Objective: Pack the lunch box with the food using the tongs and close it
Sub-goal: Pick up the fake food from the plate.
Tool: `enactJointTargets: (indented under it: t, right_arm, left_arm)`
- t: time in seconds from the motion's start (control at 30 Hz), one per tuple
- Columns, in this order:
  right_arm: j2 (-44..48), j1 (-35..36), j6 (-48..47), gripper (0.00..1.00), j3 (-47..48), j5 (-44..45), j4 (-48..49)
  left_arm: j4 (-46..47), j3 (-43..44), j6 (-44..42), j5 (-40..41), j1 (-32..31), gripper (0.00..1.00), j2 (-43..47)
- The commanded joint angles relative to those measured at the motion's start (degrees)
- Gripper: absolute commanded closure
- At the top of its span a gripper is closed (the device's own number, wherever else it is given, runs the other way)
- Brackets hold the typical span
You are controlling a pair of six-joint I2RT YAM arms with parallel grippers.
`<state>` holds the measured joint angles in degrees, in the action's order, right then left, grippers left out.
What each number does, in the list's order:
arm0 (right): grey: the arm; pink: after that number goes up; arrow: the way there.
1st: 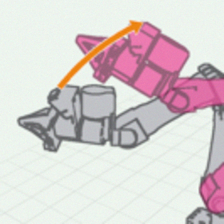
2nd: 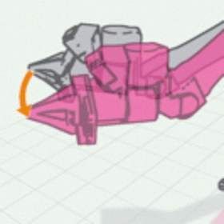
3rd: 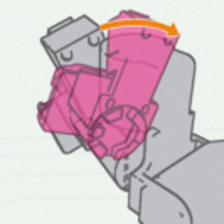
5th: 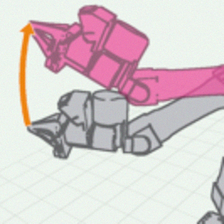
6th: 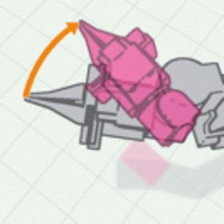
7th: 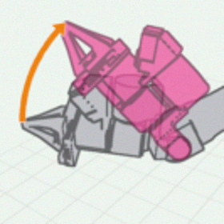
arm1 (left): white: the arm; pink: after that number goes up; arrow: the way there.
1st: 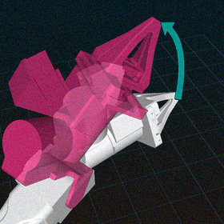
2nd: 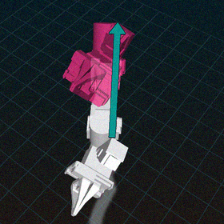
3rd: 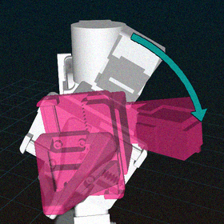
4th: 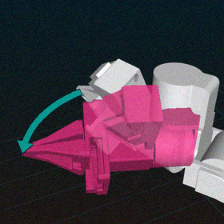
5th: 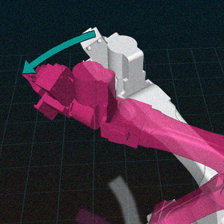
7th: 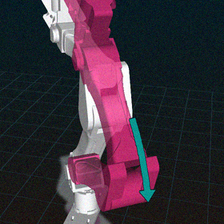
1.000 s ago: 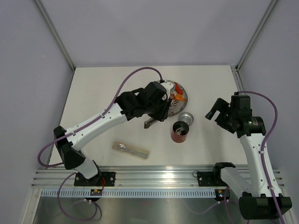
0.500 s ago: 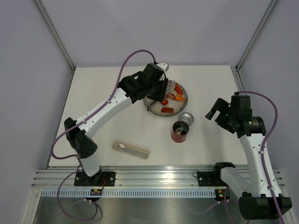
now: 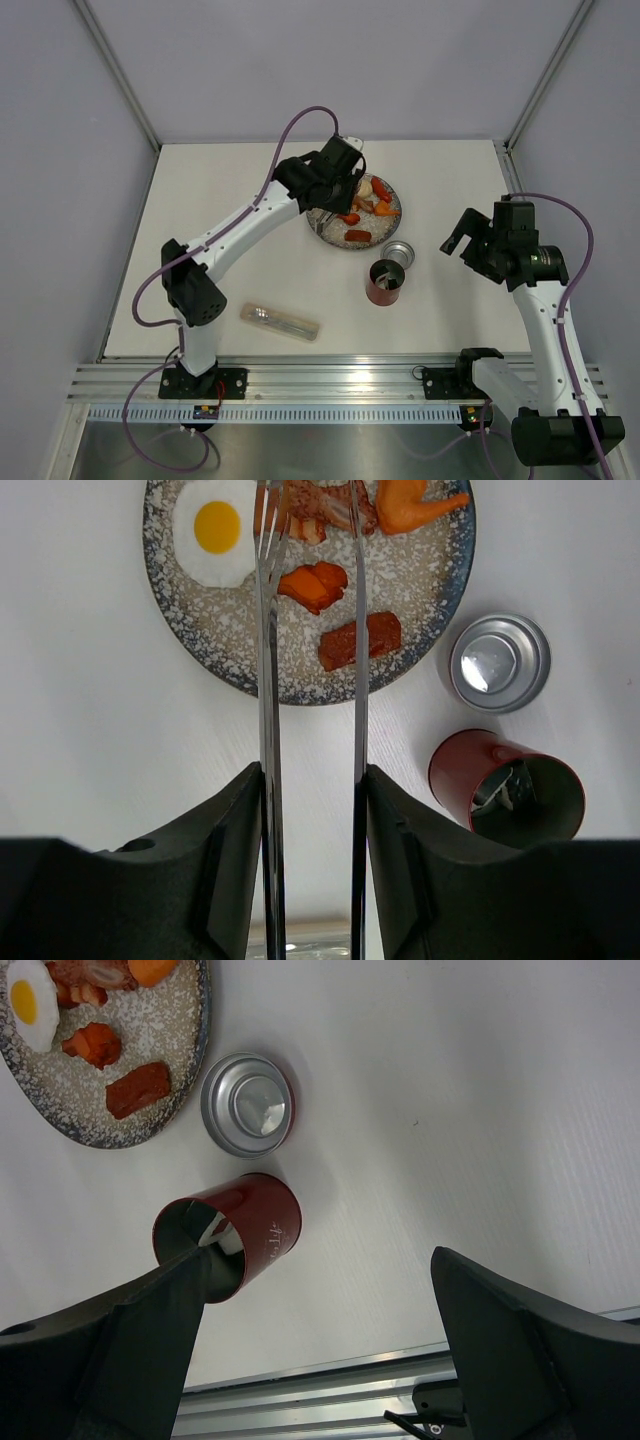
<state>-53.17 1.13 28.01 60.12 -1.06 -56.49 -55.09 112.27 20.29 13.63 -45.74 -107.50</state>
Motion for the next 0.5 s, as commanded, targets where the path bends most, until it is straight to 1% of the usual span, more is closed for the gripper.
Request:
enactJointTargets:
  t: [0.0, 0.07, 0.1, 0.17, 0.3, 0.33, 0.47]
  right_arm:
    - [-0.27, 0.19, -0.76, 0.00, 2.99, -0.08, -0.11]
    - [-0.01, 0.19, -0.76, 0.01, 3.16, 0.09, -0.29]
    - [0.08, 0.19, -0.85, 0.01, 3.25, 0.09, -0.46]
    - [0.34, 0.11, -0.94, 0.01, 3.34, 0.44, -0.90]
    - [0.70, 0.11, -1.11, 0.01, 3.08, 0.80, -1.43]
    - [0.70, 0.10, -1.03, 0.01, 2.90, 0.71, -1.43]
    - [0.61, 0.19, -0.76, 0.01, 2.64, 0.44, -0.99]
  left_arm:
    - [1.56, 6.45, -1.57, 1.23, 1.17, 0.55, -3.49]
    - [2.00, 8.40, -1.40, -0.35, 1.70, 0.54, -6.03]
    - [2.09, 9.45, -1.31, -2.36, 2.66, 0.53, -6.92]
    - [1.74, 12.35, -0.96, -3.08, 3.46, 0.52, -8.42]
    - [0.43, 16.13, -1.75, -3.17, 3.64, 0.44, -11.67]
    - [0.25, 16.58, -1.92, -3.34, 3.64, 0.43, -11.94]
    - [1.03, 14.83, -1.84, -4.66, 3.99, 0.46, -12.56]
